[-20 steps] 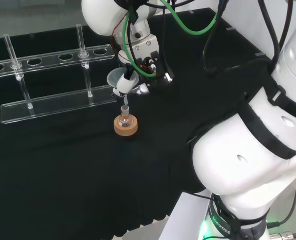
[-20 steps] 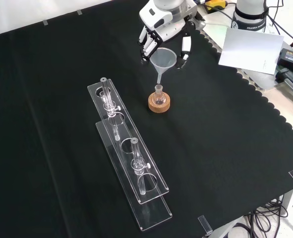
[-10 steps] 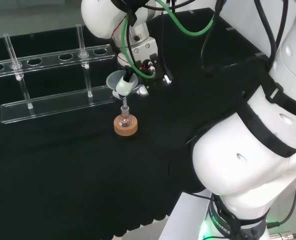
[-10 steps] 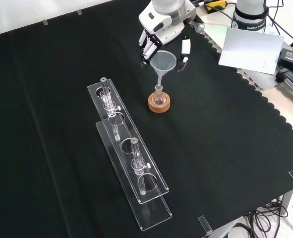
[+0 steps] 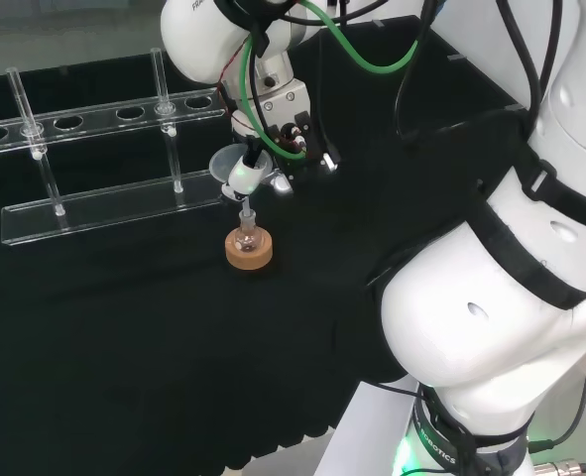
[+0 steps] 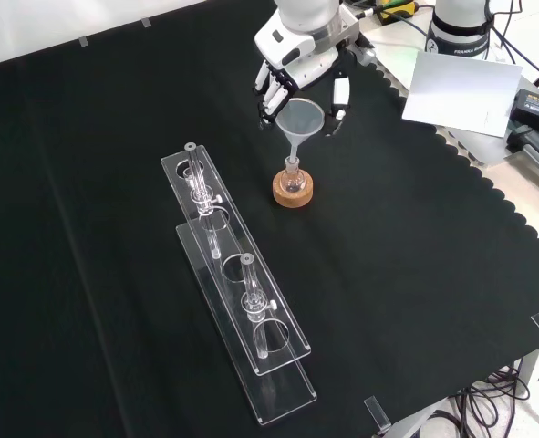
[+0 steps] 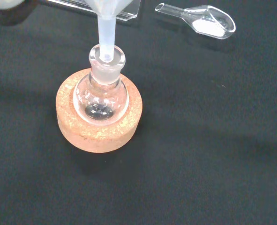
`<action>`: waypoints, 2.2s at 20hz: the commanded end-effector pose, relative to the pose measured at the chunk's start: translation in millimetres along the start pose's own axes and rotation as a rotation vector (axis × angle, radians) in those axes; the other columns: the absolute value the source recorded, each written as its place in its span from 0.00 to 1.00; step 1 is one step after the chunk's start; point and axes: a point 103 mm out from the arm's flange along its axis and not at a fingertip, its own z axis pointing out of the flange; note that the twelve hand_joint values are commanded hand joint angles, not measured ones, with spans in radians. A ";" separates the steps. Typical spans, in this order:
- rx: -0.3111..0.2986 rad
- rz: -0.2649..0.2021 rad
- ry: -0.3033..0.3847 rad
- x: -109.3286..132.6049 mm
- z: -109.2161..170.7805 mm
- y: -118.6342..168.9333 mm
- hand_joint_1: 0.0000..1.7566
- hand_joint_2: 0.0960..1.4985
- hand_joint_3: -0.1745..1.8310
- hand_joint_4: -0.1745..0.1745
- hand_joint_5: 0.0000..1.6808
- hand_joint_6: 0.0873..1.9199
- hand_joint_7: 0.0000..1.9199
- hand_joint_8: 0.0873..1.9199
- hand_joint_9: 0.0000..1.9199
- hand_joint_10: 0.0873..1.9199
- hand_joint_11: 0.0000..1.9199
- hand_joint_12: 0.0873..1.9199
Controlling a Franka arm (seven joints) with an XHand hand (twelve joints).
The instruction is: Place the funnel on the round-bottom flask.
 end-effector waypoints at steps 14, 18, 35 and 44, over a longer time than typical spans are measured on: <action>0.025 -0.020 0.006 -3.8 25.0 14.3 0.42 0.47 0.35 0.51 0.50 0.32 0.50 0.30 0.65 0.12 0.42 0.60; 0.036 -0.006 0.008 -2.8 27.6 17.7 0.42 0.47 0.35 0.51 0.50 0.32 0.50 0.30 0.65 0.12 0.42 0.60; 0.079 0.036 0.010 -1.4 29.2 19.7 0.42 0.47 0.35 0.46 0.46 0.32 0.48 0.30 0.63 0.12 0.42 0.60; 0.078 0.037 -0.001 3.3 29.7 18.1 0.42 0.47 0.35 0.45 0.45 0.32 0.48 0.31 0.62 0.12 0.42 0.60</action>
